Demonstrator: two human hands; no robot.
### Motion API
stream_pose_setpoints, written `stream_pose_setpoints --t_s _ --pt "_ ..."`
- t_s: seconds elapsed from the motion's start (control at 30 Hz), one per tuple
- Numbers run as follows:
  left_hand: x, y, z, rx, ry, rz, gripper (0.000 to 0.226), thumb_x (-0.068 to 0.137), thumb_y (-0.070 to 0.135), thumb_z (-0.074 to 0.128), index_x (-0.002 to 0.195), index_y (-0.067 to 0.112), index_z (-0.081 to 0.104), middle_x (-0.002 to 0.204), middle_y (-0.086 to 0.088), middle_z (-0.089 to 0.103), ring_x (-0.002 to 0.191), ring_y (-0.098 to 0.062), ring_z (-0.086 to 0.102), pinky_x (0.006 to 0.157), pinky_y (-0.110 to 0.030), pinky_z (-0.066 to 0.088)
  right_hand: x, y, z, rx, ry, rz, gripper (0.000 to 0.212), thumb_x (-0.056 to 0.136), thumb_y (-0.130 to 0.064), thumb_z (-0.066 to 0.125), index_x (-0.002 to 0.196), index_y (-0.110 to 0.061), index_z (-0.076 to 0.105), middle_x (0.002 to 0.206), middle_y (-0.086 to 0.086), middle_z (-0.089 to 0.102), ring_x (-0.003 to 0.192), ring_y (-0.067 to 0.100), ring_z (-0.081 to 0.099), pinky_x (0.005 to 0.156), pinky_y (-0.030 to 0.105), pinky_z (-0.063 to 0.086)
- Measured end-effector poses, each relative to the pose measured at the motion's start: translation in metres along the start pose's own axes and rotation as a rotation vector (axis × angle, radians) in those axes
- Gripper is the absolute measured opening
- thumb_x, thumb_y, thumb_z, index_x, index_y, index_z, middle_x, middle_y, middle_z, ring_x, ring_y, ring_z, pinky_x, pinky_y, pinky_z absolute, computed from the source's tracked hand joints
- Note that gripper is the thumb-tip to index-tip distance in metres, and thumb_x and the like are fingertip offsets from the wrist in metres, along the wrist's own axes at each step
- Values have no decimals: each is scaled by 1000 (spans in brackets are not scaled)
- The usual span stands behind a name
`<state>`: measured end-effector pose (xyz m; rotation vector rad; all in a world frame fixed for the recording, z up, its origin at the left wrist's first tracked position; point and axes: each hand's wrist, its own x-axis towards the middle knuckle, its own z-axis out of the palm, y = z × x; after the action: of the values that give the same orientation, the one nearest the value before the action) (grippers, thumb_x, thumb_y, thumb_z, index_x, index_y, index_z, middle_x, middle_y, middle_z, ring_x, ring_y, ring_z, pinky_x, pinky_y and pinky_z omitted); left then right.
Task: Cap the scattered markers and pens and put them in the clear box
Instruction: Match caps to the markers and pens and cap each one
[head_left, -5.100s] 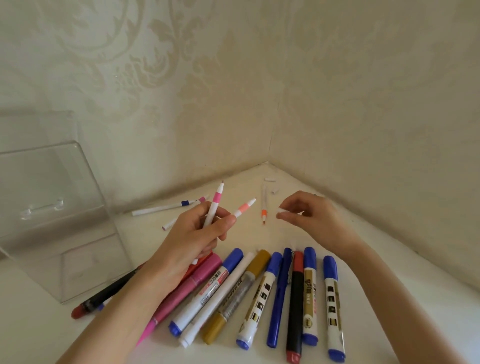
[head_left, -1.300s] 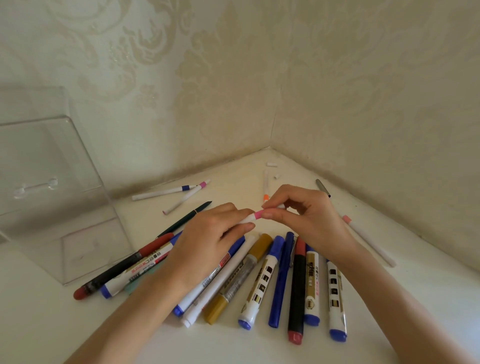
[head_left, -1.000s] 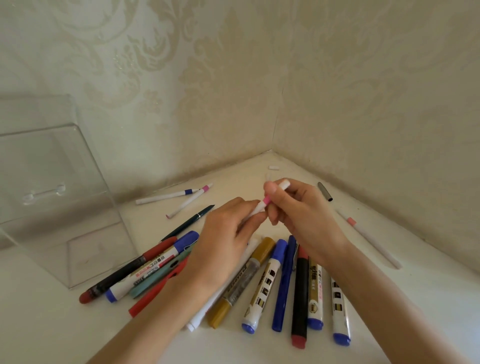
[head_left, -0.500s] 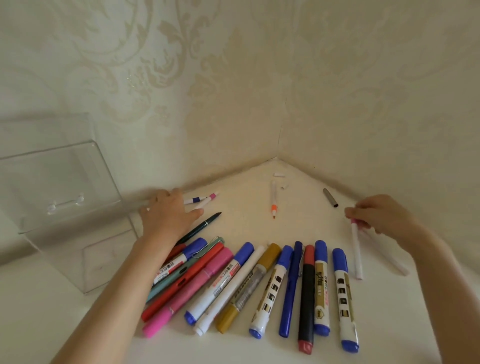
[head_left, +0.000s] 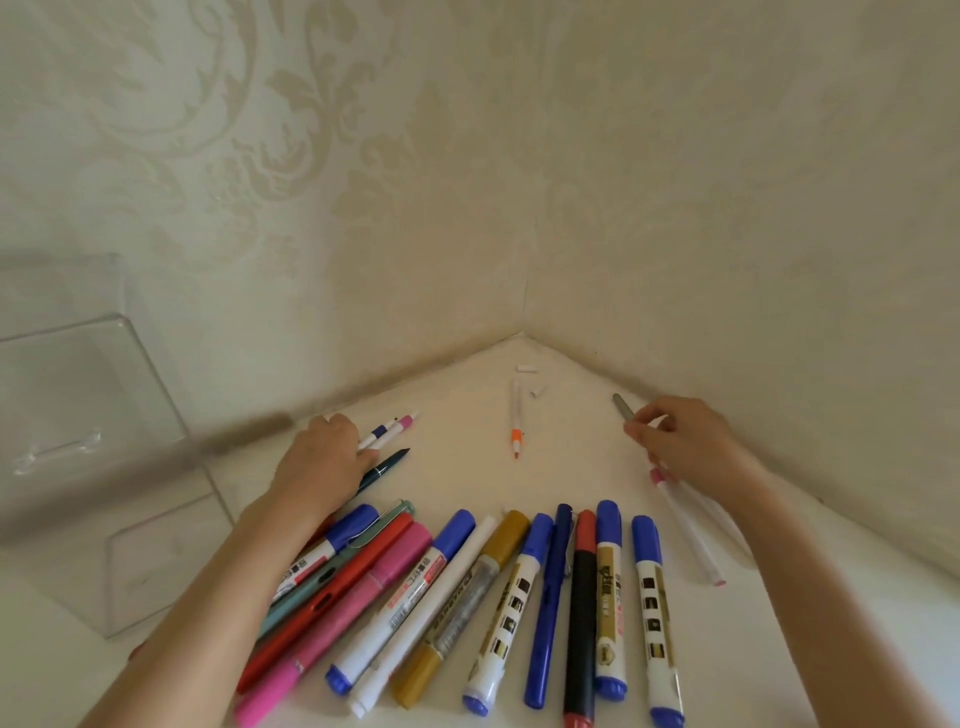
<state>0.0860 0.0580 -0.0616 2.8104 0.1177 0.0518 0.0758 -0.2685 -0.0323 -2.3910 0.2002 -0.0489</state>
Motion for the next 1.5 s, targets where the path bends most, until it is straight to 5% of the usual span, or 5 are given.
stream_pose_setpoints --t_s 0.37,0.57,0.67,1.03,1.5 --pt "3 17 -8 -384 71 45 15 95 23 46 96 9 53 84 -3 62 69 -12 54 54 -21 37 73 -57 60 -93 17 -50 39 90 -31 57 112 0 60 118 15 60 107 28 57 81 31 43" --pt "-11 27 -23 -735 37 86 7 88 18 58 90 12 57 75 3 68 65 -9 57 62 -21 43 74 -53 66 -2 -8 -18 21 83 -19 66 97 -5 59 96 5 54 86 19 51 71 28 38" --pt "-21 33 -24 -831 -36 107 1 87 18 60 87 18 60 68 5 70 56 0 54 58 -16 42 65 -50 57 343 -4 69 17 77 -8 72 81 -12 56 91 11 61 75 19 56 70 33 48" --pt "-72 59 -16 -1215 -252 247 9 91 12 50 88 5 53 60 4 59 45 -5 38 41 -14 33 -31 -58 49 1420 -103 146 9 86 -6 60 95 -9 62 87 7 70 80 18 69 65 25 54" --pt "-76 62 -12 -1196 -286 264 9 91 10 49 88 2 53 59 3 58 43 -5 36 40 -15 31 -44 -66 39 1434 -237 8 11 87 -1 54 92 -7 61 78 7 71 72 18 71 64 26 58"
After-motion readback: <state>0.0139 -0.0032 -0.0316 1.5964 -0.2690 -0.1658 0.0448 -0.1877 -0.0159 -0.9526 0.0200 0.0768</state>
